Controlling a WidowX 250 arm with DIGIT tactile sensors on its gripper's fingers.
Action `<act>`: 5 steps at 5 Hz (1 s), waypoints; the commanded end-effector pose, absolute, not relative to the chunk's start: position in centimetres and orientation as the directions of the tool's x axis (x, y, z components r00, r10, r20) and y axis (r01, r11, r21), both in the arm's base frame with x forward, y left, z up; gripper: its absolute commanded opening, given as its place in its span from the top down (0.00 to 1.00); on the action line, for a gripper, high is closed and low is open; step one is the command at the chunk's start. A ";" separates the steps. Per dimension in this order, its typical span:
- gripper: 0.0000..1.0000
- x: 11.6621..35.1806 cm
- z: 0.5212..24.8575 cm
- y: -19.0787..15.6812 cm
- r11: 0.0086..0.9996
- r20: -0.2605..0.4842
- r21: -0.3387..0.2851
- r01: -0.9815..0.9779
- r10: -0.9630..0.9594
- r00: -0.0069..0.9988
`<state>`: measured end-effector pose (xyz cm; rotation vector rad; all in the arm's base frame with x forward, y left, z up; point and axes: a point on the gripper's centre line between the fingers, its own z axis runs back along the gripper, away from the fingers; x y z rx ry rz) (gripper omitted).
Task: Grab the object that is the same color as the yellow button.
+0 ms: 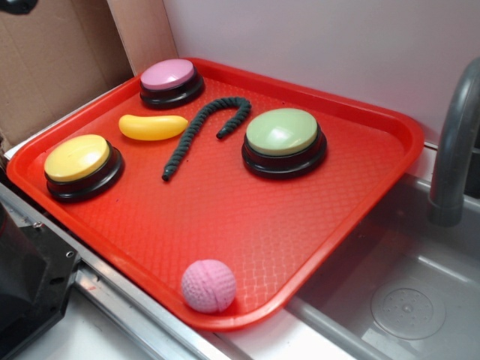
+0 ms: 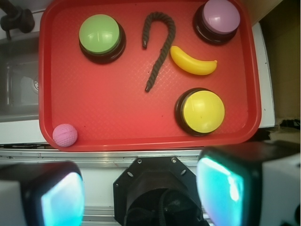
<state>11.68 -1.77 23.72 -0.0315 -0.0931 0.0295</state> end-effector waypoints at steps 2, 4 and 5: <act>0.00 13.8 22.4 -1.7 0.959 0.083 -0.065 -0.274 0.279 0.957; 0.00 18.6 18.1 1.3 0.709 0.085 -0.076 -0.701 0.705 0.704; 0.00 20.2 14.9 4.4 0.562 0.135 -0.040 -0.826 0.822 0.553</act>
